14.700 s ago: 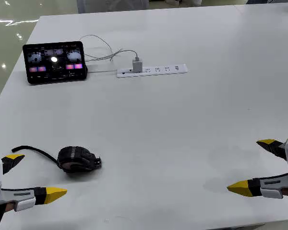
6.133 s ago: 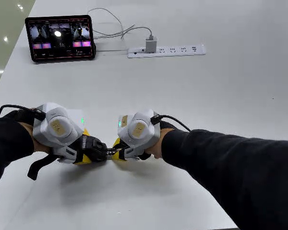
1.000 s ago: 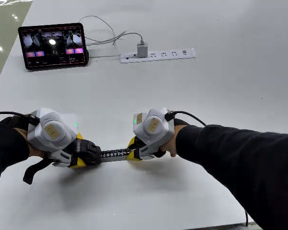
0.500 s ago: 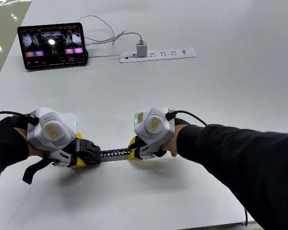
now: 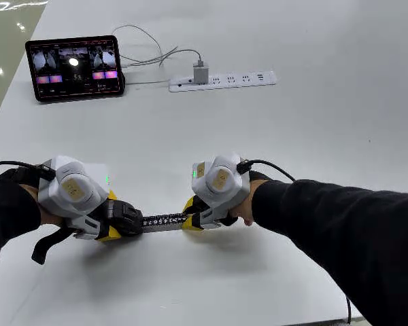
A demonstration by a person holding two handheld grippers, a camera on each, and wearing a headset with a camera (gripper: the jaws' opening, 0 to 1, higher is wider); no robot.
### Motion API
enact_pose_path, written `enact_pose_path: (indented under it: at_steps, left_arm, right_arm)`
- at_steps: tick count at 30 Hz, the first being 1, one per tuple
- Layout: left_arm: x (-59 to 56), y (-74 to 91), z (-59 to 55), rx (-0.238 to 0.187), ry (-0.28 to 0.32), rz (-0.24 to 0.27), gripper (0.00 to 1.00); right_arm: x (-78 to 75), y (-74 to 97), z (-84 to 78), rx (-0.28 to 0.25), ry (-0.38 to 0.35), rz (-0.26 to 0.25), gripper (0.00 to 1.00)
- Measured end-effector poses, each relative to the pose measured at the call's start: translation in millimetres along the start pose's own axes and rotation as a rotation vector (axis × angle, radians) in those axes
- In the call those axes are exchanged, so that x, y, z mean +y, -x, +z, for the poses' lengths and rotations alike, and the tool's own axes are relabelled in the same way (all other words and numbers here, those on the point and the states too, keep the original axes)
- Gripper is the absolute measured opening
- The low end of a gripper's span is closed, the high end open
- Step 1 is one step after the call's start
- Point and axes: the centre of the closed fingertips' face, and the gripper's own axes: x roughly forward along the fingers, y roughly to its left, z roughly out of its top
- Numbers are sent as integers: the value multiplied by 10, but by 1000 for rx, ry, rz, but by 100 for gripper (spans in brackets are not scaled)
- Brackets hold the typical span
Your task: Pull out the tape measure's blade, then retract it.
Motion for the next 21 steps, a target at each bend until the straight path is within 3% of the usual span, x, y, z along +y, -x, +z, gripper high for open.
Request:
enact_pose_path:
  at_steps: [21]
  left_arm:
    - [-5,5,7,1,0,0,32]
  right_arm:
    - [4,52,-42,1,-11,0,8]
